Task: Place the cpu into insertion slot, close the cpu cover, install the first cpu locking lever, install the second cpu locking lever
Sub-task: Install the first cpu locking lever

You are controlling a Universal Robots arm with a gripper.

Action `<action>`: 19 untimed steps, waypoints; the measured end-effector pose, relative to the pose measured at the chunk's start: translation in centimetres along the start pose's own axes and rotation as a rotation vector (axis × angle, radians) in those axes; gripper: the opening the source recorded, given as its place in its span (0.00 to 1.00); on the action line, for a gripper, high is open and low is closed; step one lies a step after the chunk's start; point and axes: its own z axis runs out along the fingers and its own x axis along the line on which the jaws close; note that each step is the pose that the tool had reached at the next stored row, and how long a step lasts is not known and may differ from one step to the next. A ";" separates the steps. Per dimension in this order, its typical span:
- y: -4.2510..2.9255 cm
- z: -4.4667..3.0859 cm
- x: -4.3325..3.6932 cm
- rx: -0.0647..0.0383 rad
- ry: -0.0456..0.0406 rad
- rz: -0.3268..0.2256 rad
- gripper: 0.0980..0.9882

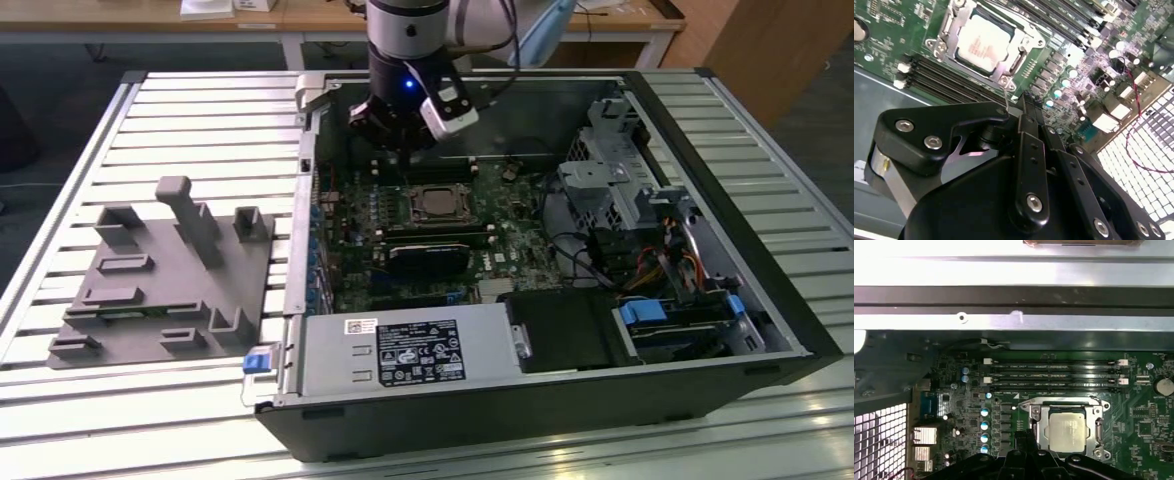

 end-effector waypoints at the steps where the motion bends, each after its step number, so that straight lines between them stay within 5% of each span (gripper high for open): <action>1: 0.00 0.01 0.08 0.000 0.0000 0.000 0.01; 19: 0.87 0.47 1.47 0.000 0.0002 0.000 0.01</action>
